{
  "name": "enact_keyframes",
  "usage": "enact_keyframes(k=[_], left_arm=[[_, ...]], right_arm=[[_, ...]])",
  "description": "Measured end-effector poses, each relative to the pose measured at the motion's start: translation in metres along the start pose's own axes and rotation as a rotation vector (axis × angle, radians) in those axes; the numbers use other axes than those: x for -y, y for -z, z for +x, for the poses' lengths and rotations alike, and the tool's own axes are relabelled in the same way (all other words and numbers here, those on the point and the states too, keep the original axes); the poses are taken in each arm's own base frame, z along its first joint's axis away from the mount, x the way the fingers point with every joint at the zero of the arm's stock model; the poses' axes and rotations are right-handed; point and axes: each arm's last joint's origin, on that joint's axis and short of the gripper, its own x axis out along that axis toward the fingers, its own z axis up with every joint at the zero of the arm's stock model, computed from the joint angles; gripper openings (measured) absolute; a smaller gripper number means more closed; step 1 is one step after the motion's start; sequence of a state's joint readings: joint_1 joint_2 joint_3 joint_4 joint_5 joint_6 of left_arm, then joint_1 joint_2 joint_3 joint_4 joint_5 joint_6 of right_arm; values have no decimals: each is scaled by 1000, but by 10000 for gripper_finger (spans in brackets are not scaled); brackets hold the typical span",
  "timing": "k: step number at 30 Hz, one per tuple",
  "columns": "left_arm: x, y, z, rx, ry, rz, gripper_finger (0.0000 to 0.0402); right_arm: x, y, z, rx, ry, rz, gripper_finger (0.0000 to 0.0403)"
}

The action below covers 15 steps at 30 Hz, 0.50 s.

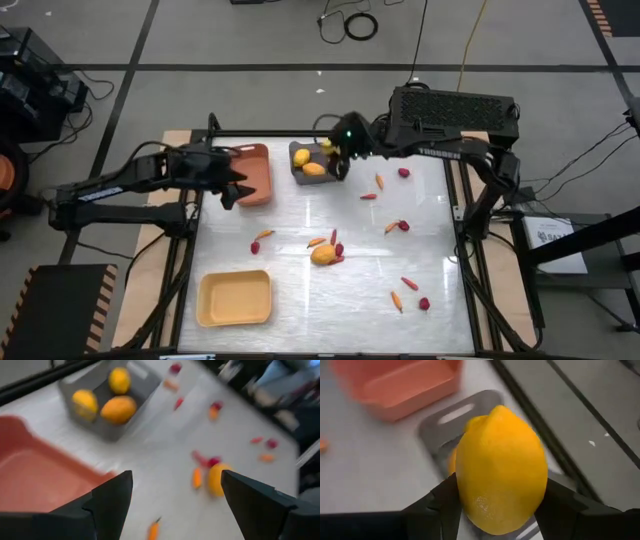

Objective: Sort produce into baskets
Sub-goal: Put the yellow lemon into the black bin

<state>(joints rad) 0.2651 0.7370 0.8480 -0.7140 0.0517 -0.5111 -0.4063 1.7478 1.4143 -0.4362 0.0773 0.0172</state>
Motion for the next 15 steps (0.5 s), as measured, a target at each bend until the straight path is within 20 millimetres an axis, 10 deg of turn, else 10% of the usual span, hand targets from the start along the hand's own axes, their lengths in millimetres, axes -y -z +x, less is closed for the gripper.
enact_keyframes(k=[15], left_arm=[[12,-4,6,190,66,-47,311]], right_arm=[[26,10,48,-1,-4,42,200]])
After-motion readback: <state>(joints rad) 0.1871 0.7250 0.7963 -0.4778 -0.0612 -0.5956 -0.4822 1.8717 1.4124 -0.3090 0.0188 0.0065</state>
